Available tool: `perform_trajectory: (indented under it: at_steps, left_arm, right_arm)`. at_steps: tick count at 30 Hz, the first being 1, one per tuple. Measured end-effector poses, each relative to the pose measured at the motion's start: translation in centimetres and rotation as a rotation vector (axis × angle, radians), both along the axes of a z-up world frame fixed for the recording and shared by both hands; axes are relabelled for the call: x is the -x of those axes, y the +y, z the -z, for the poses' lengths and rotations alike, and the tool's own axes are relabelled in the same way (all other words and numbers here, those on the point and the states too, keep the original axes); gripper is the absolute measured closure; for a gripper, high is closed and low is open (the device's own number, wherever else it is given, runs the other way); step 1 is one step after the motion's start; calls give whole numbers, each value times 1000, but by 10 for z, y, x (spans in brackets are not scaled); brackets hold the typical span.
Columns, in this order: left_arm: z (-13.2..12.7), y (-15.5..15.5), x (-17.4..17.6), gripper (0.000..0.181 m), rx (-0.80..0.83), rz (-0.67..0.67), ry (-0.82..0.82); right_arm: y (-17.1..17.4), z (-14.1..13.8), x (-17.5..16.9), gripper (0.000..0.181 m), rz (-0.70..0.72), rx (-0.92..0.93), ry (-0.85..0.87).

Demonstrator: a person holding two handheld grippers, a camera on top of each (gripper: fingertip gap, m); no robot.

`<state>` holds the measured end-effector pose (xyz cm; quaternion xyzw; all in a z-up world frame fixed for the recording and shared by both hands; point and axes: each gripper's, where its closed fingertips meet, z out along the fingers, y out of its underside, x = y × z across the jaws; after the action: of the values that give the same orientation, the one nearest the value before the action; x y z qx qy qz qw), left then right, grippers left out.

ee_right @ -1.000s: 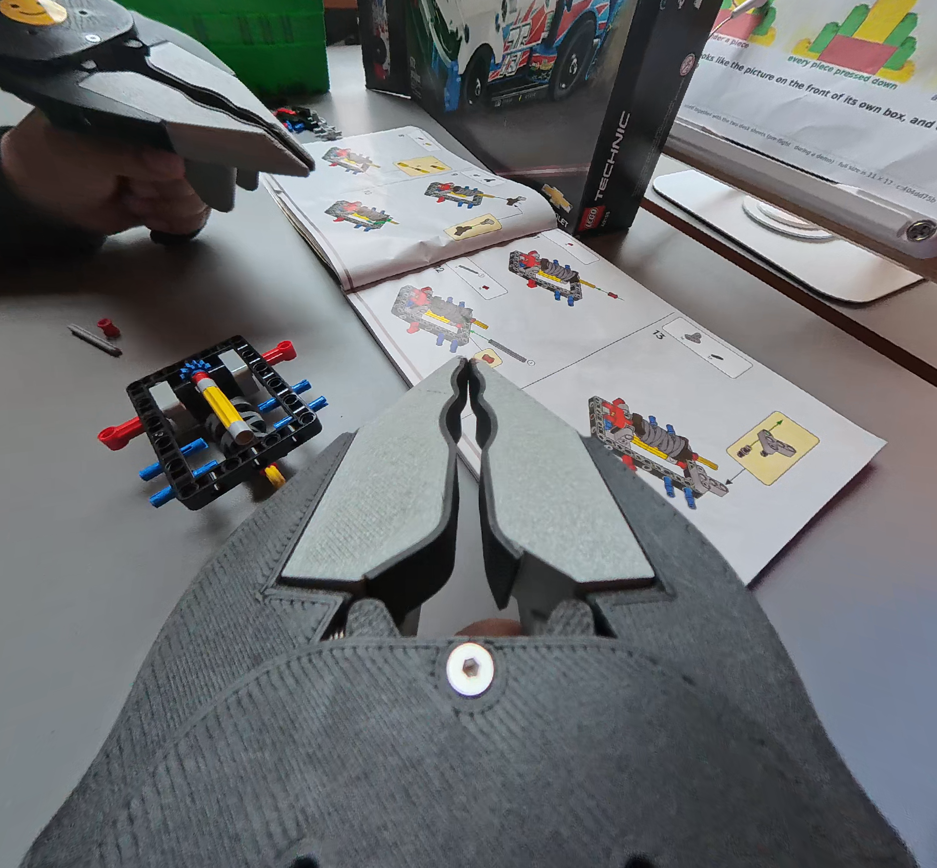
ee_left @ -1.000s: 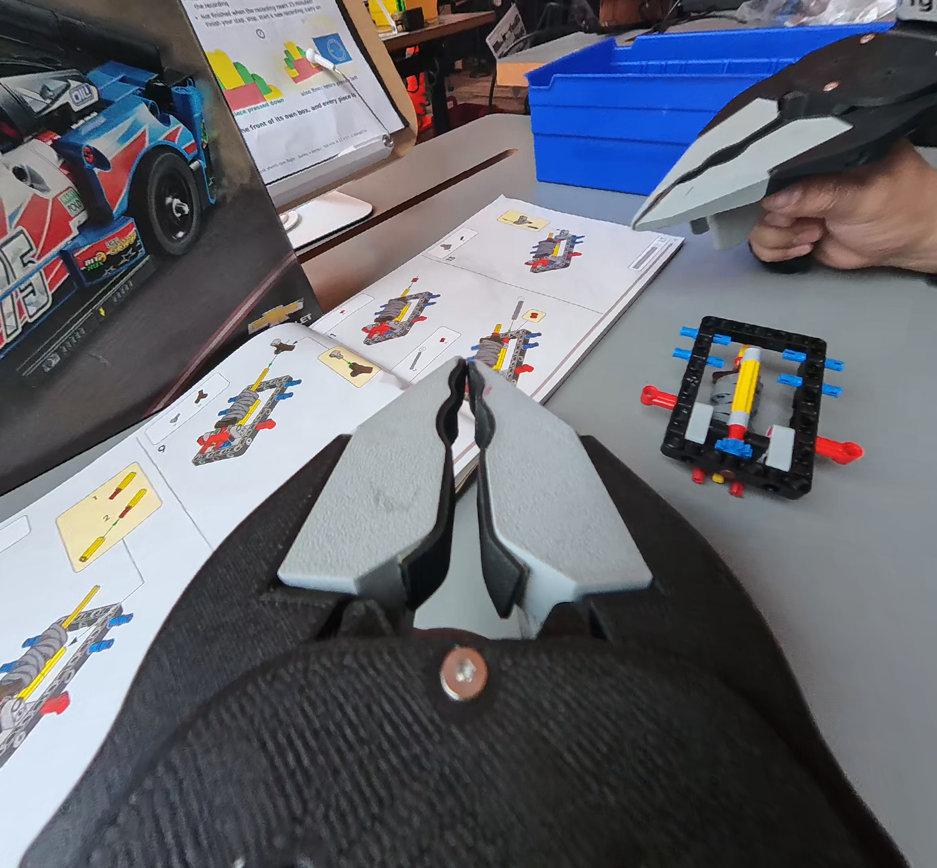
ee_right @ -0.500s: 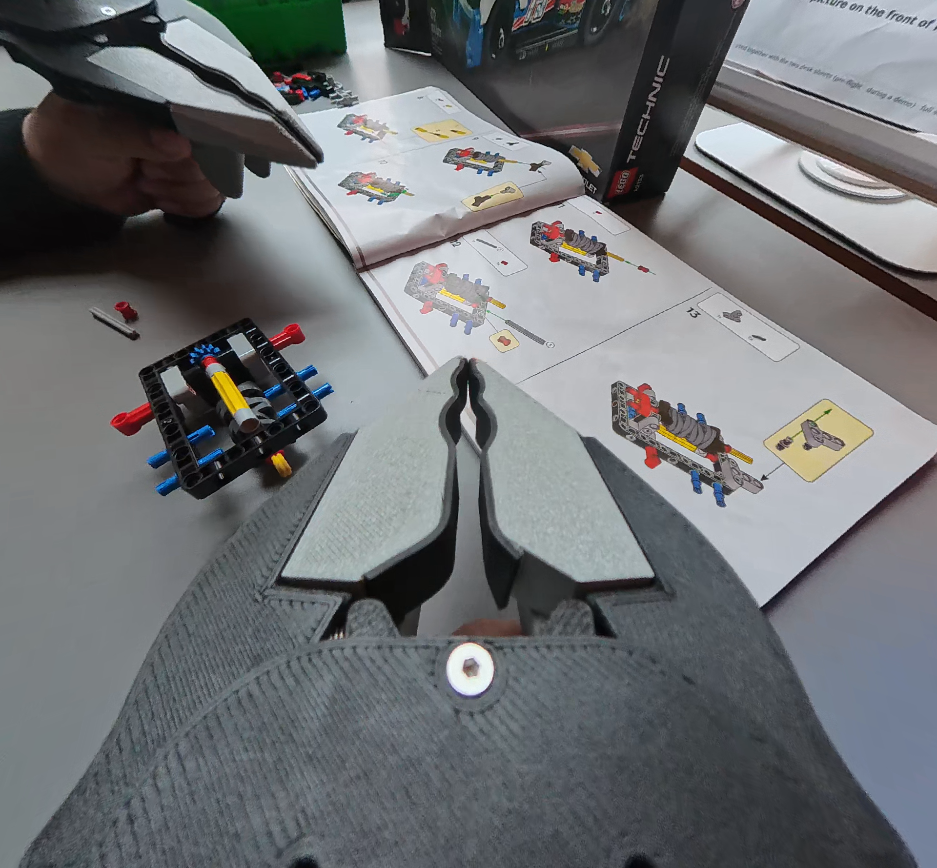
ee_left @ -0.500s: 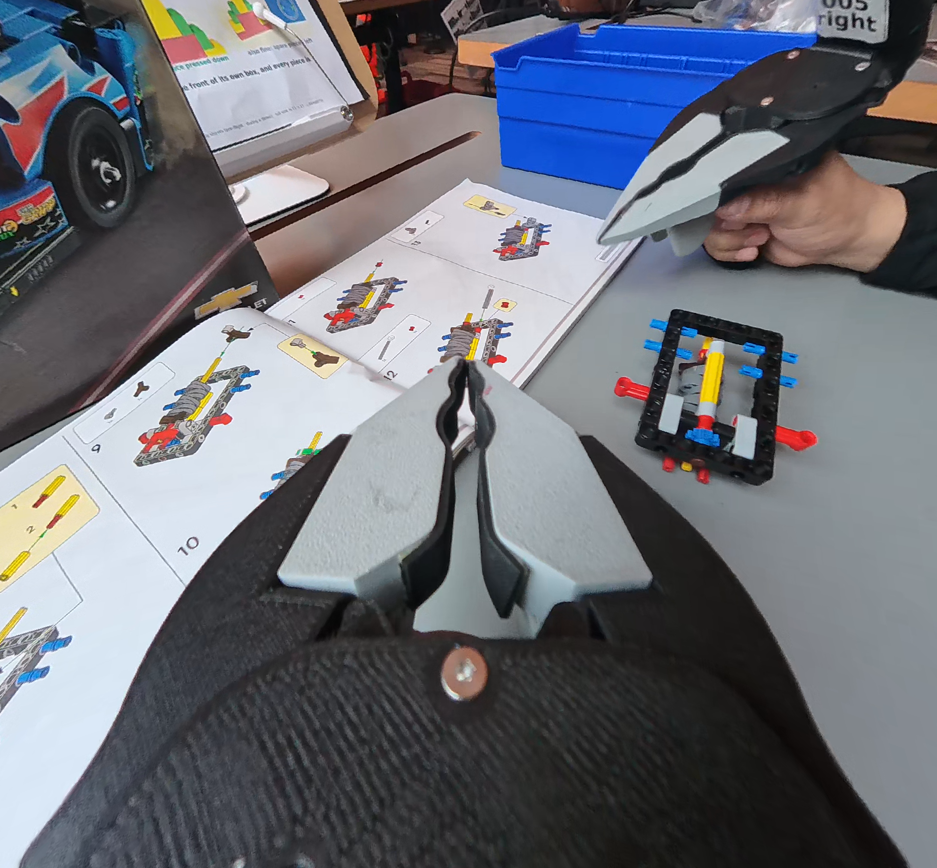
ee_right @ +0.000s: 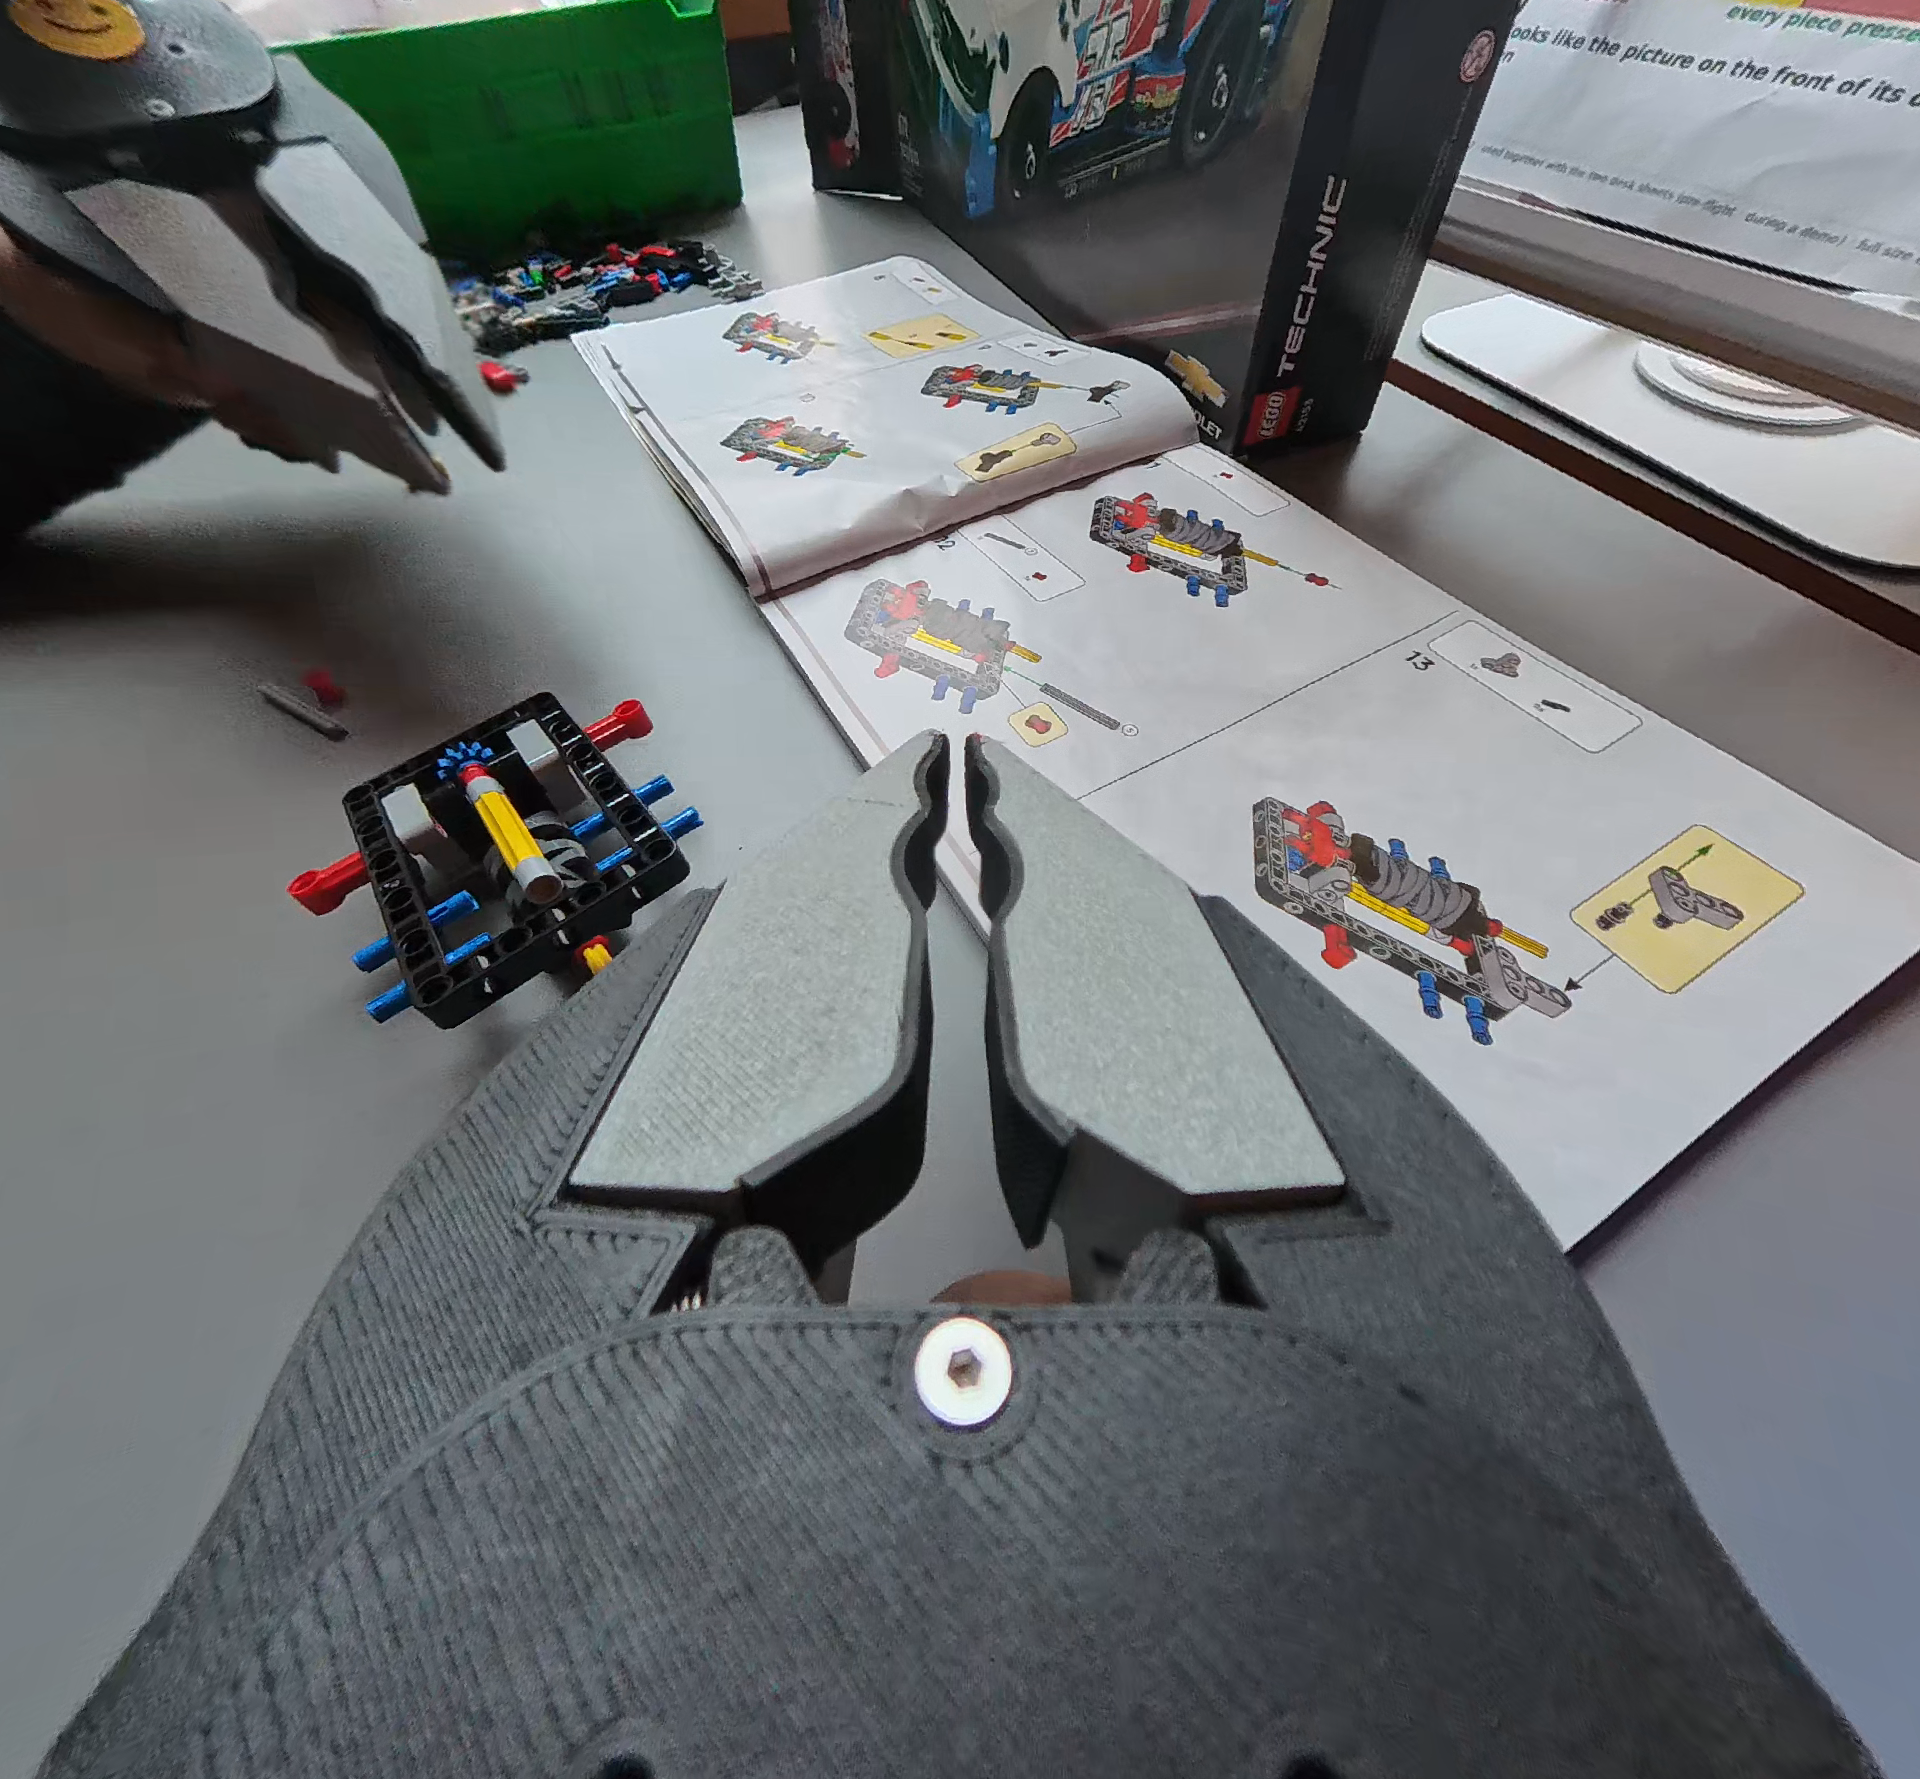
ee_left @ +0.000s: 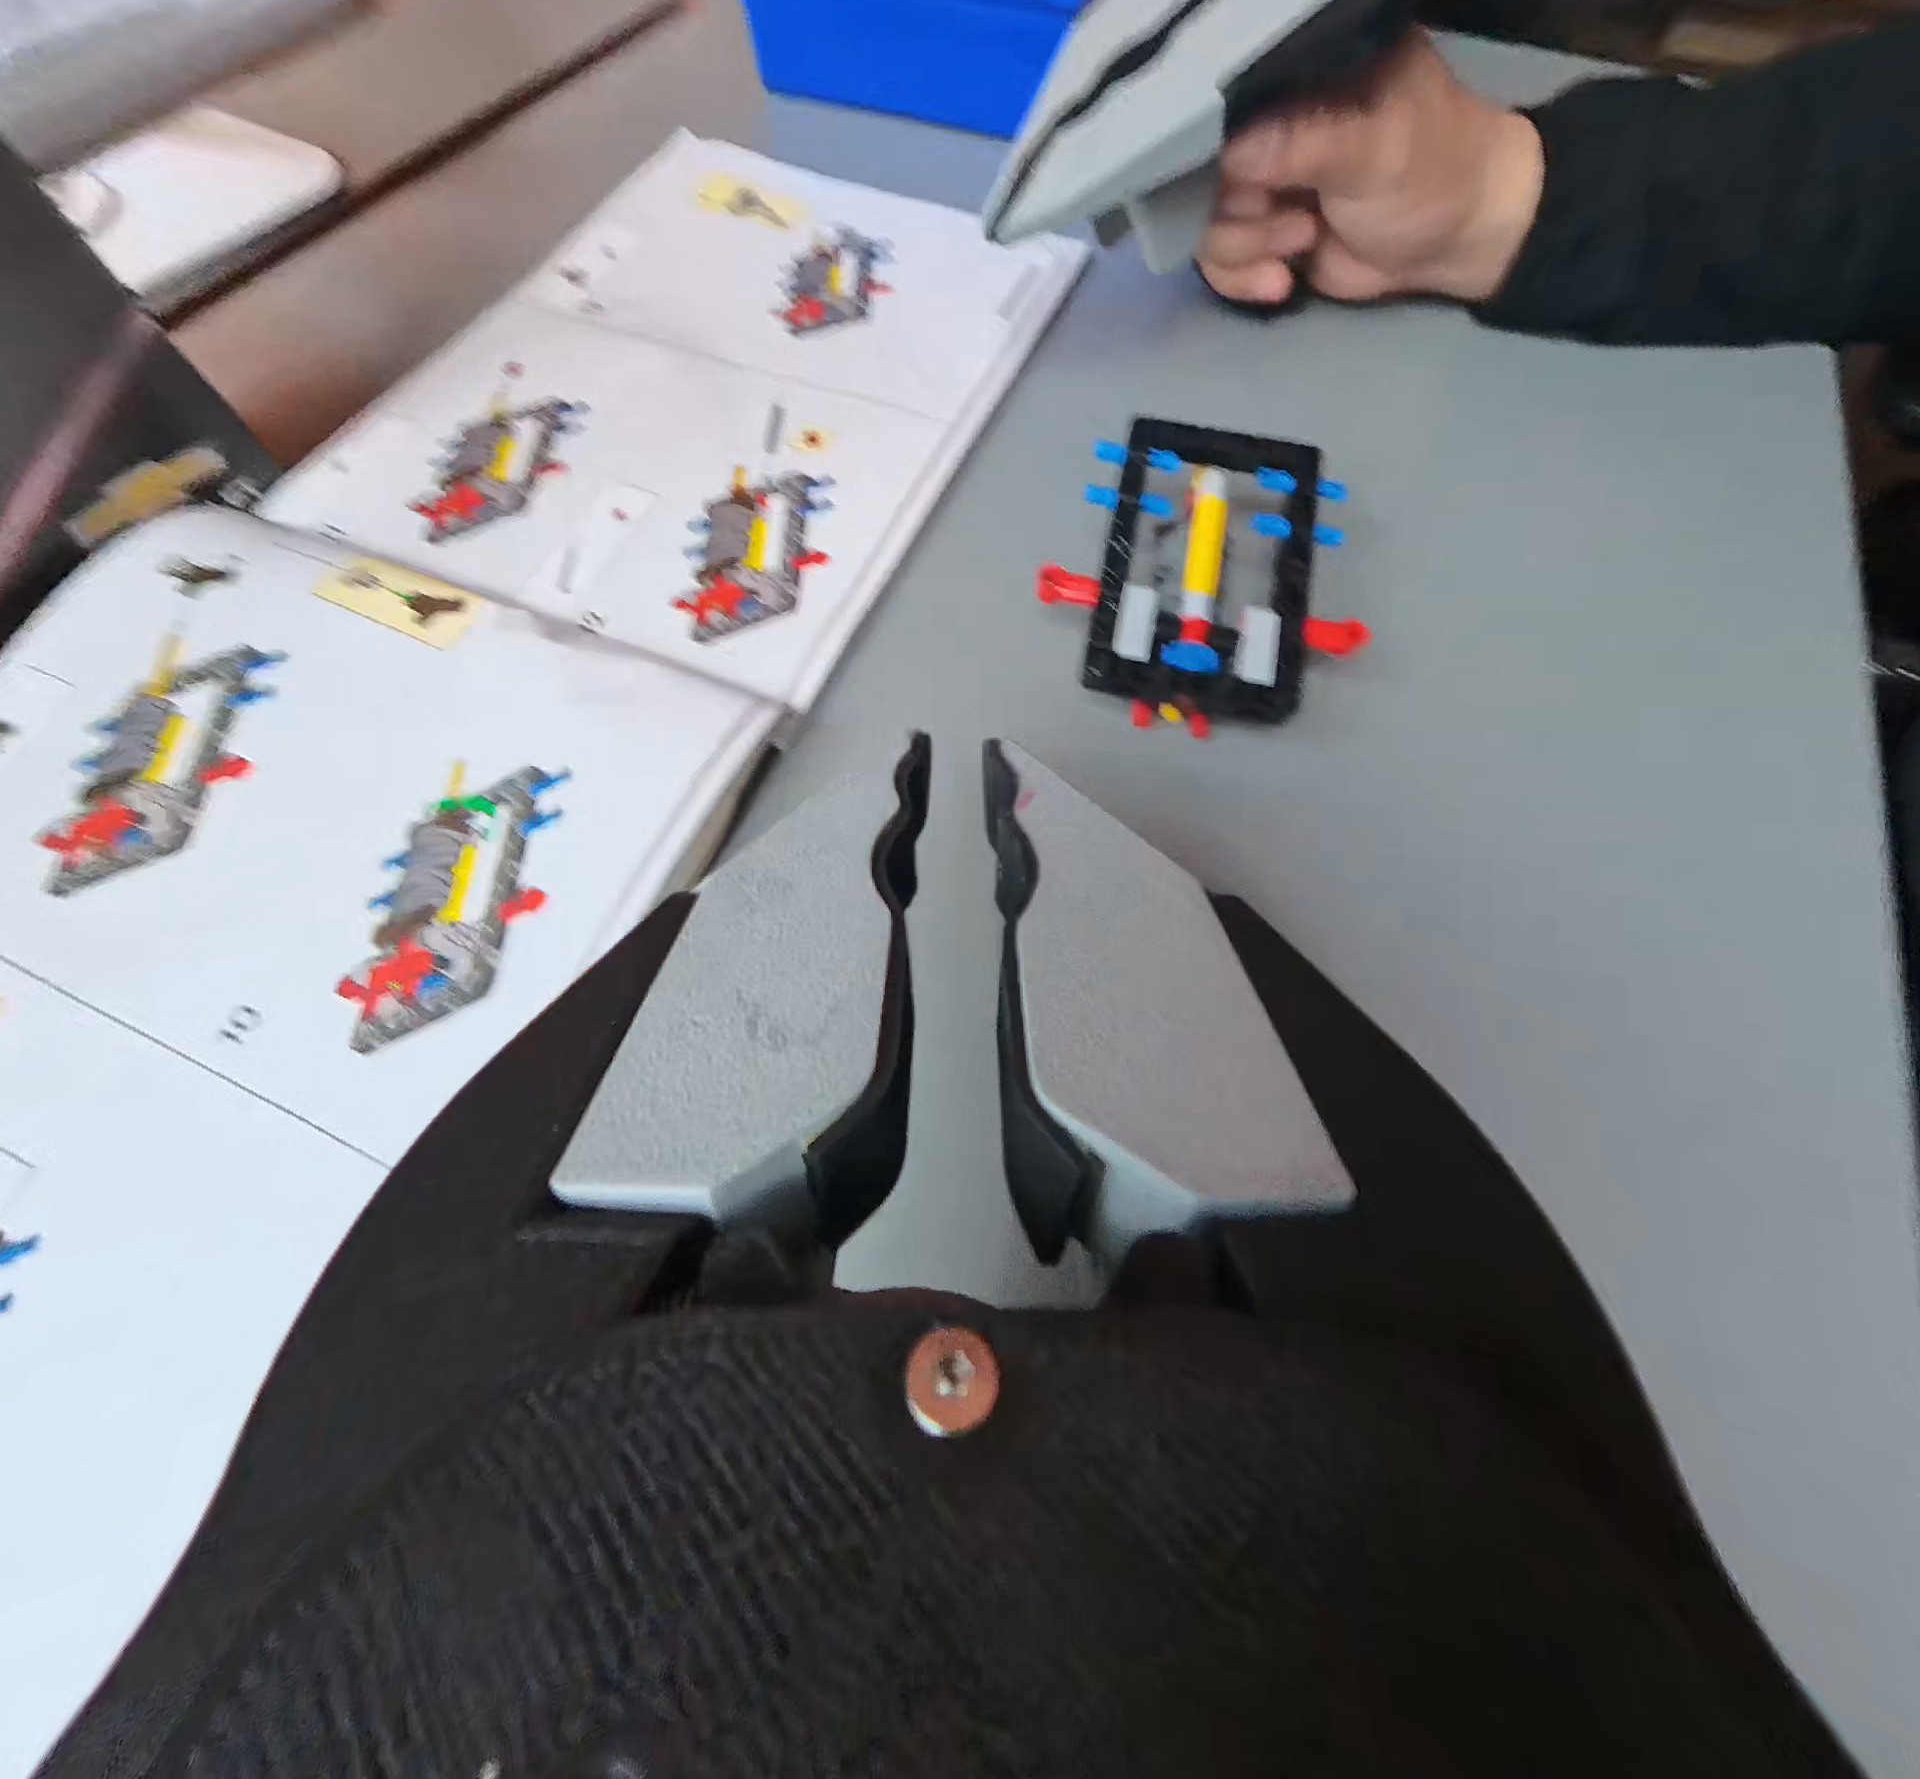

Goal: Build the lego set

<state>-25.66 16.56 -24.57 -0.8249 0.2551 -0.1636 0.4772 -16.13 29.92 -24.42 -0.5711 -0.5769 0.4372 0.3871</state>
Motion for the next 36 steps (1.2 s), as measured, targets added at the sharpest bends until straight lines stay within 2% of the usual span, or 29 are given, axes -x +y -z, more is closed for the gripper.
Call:
perform_trajectory:
  at_steps: [3, 6, 10, 14, 22, 30, 36]
  left_arm:
    - [8, -35, -8, 166, 110, 68, -27]
    - [17, -55, -7, 166, 115, 71, 16]
    - [17, -54, -6, 166, 52, 56, -45]
    - [24, -59, -7, 160, 72, 73, -46]
    - [12, -65, -8, 165, -13, 95, -71]
    - [37, -76, -20, 165, 73, 192, 88]
    - [49, -74, -22, 166, 136, 195, 136]
  right_arm:
    - [-2, 1, 0, 181, -7, -17, -7]
    - [-2, 2, 1, 181, -10, -15, -13]
    - [-2, 1, 0, 181, -5, -17, -5]
    - [-1, 2, 1, 181, -3, -15, -17]
    - [-2, 3, 1, 181, -14, 7, -24]
    - [-3, 4, 1, 181, -17, -3, -25]
    - [-3, 3, 1, 181, -17, -9, -22]
